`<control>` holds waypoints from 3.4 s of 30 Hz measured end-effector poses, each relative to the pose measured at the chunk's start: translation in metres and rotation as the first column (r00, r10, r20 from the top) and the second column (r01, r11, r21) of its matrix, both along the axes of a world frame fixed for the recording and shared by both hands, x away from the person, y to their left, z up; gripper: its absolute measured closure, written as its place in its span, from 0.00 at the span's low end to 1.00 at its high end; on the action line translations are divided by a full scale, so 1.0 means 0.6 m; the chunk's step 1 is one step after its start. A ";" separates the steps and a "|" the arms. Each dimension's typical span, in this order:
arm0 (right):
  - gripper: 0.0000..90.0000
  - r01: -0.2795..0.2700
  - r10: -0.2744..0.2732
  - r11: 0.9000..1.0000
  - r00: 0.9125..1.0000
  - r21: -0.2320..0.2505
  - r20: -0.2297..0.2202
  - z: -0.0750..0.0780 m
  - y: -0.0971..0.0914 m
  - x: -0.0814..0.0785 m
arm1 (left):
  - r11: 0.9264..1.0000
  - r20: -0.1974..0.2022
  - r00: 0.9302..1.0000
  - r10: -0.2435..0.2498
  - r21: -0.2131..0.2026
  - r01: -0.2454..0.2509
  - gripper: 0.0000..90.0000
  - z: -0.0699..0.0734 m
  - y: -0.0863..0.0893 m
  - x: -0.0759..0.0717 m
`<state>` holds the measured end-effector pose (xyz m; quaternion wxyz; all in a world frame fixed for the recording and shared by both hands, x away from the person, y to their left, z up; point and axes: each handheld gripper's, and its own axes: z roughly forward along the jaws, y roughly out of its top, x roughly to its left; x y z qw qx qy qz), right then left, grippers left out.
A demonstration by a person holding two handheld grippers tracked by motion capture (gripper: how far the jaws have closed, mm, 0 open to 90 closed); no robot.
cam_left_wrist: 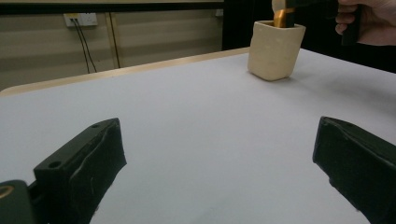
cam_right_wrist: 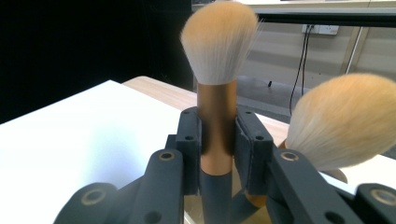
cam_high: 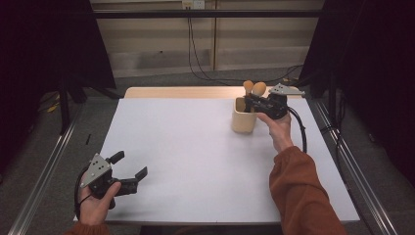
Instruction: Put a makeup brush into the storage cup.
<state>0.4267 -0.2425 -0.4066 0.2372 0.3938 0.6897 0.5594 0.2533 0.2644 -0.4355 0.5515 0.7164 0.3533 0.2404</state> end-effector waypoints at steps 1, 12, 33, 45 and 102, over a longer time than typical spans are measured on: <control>0.82 0.002 -0.002 1.000 1.000 0.003 -0.003 -0.001 0.000 0.000 | 1.000 0.000 1.000 0.000 0.000 0.000 0.02 0.000 0.000 0.000; 0.81 -0.003 0.002 1.000 1.000 -0.026 -0.024 -0.008 0.005 -0.006 | 1.000 -0.001 1.000 0.000 0.002 0.000 0.02 0.000 0.000 0.000; 0.63 0.015 -0.017 0.999 0.999 -0.034 -0.047 -0.019 -0.002 -0.023 | 1.000 -0.002 1.000 -0.001 0.003 0.001 0.02 0.000 -0.002 0.002; 0.29 0.008 -0.009 0.999 1.000 -0.039 -0.017 -0.017 0.000 -0.038 | 1.000 -0.018 1.000 0.005 -0.002 -0.005 0.02 -0.004 -0.005 0.010; 0.01 0.158 -0.155 0.985 0.987 -0.065 0.037 -0.019 -0.045 -0.208 | 1.000 -0.004 1.000 0.013 -0.012 -0.013 0.02 0.001 0.000 -0.001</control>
